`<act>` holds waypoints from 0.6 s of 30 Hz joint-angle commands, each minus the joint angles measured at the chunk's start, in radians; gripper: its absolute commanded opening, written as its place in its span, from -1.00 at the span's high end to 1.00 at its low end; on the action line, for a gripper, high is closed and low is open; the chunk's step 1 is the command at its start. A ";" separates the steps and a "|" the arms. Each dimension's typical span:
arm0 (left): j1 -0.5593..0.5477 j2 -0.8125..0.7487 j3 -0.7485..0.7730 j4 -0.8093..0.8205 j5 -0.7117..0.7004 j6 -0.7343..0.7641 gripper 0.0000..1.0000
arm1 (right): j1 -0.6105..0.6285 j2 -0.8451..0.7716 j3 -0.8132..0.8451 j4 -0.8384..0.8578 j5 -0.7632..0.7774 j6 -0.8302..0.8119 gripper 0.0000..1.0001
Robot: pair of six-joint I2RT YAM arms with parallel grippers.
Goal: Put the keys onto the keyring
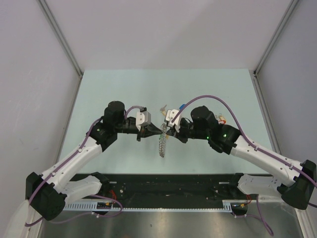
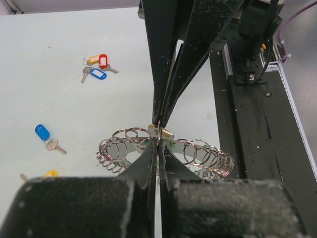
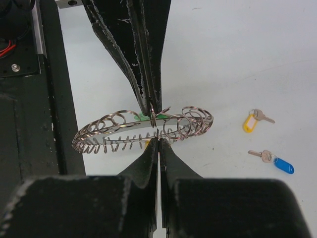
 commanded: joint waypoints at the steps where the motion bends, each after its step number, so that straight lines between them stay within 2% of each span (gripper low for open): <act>1: -0.008 -0.027 0.026 0.018 0.001 0.037 0.99 | 0.010 -0.002 0.045 0.003 0.007 -0.016 1.00; 18: -0.014 -0.027 0.028 0.010 0.001 0.040 0.99 | 0.017 0.004 0.051 0.005 -0.004 -0.021 1.00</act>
